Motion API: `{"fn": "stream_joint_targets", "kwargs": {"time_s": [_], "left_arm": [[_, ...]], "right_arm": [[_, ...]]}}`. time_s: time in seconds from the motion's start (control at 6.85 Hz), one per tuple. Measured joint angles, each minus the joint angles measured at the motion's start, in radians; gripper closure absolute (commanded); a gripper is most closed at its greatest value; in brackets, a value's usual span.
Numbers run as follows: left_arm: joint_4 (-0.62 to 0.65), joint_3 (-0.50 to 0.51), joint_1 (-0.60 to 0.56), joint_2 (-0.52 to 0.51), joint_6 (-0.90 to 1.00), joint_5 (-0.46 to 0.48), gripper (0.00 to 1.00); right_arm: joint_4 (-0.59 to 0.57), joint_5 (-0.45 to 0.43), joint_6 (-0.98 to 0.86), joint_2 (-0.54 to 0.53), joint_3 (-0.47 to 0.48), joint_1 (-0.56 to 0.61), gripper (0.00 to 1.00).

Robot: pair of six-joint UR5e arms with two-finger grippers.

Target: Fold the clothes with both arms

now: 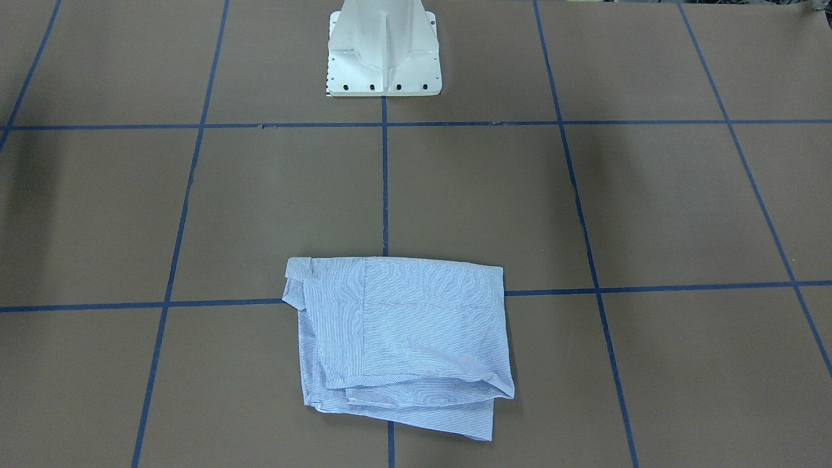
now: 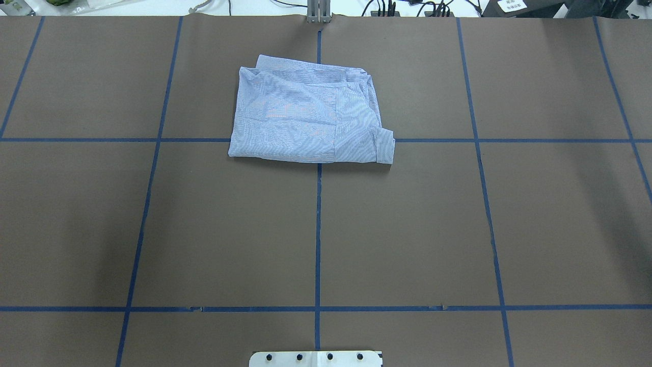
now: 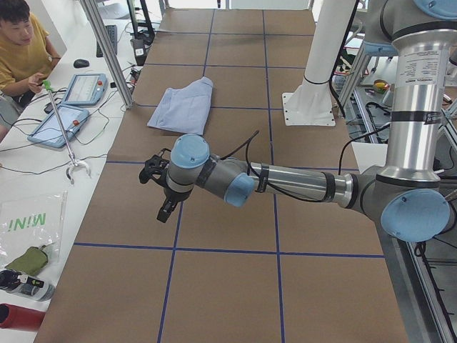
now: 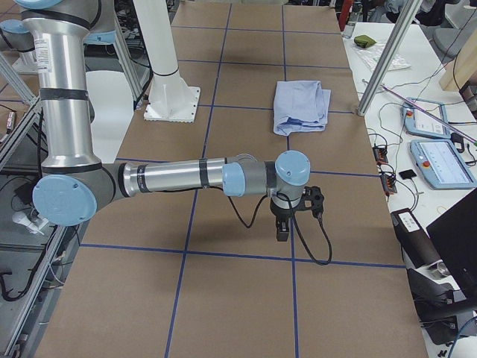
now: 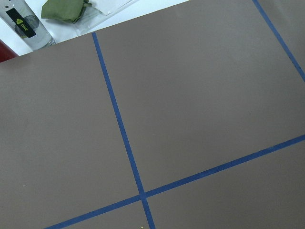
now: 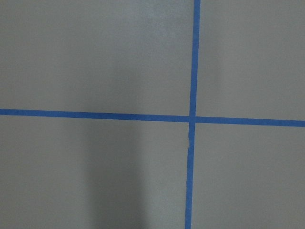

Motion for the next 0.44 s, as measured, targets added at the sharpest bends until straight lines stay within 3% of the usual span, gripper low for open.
{"fn": "stream_joint_targets", "kwargs": {"time_s": [0.44], "left_arm": [[0.001,-0.001,0.0,0.002,0.0,0.0,0.0]], "right_arm": [[-0.002,0.009,0.011,-0.008,0.017,0.0,0.0]]}}
